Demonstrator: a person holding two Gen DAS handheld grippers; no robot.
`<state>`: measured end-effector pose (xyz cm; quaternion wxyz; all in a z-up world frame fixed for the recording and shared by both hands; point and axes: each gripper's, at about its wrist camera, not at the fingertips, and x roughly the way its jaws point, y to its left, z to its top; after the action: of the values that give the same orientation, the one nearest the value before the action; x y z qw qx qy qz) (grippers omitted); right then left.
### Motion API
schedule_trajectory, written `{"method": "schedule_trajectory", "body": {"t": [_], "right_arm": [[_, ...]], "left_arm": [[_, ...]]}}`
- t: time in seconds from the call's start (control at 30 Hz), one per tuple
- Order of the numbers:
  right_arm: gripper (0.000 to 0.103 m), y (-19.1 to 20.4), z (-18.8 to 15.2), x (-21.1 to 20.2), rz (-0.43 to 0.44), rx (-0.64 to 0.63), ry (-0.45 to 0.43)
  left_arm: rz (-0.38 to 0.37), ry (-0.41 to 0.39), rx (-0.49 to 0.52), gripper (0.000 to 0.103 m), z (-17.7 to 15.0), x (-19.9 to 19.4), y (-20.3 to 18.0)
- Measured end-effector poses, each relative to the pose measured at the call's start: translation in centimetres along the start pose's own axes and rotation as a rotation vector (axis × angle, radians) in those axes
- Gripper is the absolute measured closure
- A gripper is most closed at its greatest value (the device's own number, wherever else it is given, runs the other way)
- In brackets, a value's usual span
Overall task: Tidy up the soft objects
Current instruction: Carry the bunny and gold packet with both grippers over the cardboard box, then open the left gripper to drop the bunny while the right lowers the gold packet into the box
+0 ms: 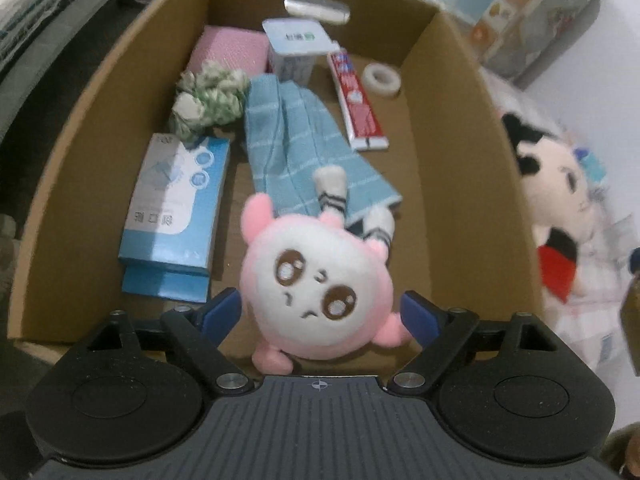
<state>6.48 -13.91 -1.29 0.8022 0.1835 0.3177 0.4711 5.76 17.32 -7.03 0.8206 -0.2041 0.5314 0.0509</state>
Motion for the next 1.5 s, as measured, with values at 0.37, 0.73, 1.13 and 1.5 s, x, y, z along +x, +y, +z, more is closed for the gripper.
{"method": "schedule_trajectory", "body": {"t": [0.37,0.73,1.13,1.5], "right_arm": [[0.043,5.9,2.7,7.9,-0.028,-0.381,0.309],[0.043,8.8,-1.1,19.9,-0.112,-0.889,0.859],[0.037,8.8,-2.4,21.6,-0.151,-1.035,1.060],[0.056,8.9,-3.1,21.9,-0.120,-1.002,1.055]], "left_arm": [[-0.010,-0.311,-0.117,0.016,-0.8,-5.3,3.2],[-0.044,-0.420,-0.191,0.015,-0.9,-6.6,5.2],[-0.072,-0.423,-0.186,0.015,-1.3,-6.5,5.9],[-0.091,-0.430,-0.199,0.015,-1.5,-6.5,6.6]]}}
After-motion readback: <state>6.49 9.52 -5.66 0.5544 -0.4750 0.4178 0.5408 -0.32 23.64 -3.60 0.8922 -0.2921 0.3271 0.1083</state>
